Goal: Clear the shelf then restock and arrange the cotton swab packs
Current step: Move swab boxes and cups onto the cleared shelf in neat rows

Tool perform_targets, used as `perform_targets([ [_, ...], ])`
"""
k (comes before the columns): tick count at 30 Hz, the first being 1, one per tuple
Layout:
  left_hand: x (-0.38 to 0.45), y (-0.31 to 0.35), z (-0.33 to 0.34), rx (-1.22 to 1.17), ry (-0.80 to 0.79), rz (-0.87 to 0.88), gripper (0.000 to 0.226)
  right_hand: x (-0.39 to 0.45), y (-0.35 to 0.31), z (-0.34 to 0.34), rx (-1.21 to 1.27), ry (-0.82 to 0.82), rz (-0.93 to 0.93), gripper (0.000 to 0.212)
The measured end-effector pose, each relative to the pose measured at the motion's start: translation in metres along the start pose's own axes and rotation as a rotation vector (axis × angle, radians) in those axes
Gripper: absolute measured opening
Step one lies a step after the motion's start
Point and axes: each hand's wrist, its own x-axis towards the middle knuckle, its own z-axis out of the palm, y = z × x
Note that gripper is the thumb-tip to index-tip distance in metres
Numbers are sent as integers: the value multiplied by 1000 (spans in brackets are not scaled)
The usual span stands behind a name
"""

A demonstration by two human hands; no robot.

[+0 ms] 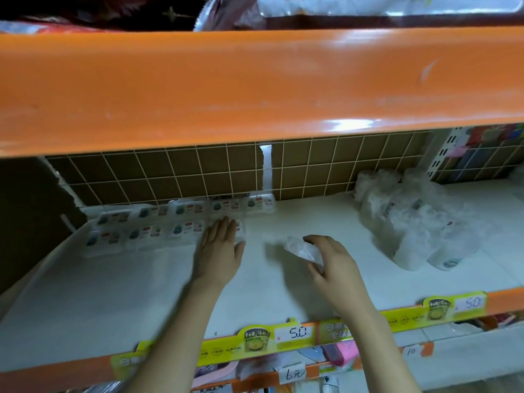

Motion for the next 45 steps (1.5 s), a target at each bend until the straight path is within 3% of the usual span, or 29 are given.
perform_targets([
  [6,3,-3,-11,-31,-50,22,56,6,-2,8,27,-37,-9,46],
  [11,-26,-5,-20,-40,138,-107,40,11,-4,21,45,-80,-16,47],
  [15,-43,-13,-16,-45,92,-241,44,21,-4,35,64,-103,-32,47],
  [26,-43,-8,-2,-88,42,-332,45,80,-8,70,-139,2,-126,45],
  [36,-44,-4,-9,-45,29,-340,51,82,-6,90,-104,-186,-261,39],
  [45,-43,-4,-12,-51,-17,-331,51,77,-3,94,-182,-288,-189,53],
])
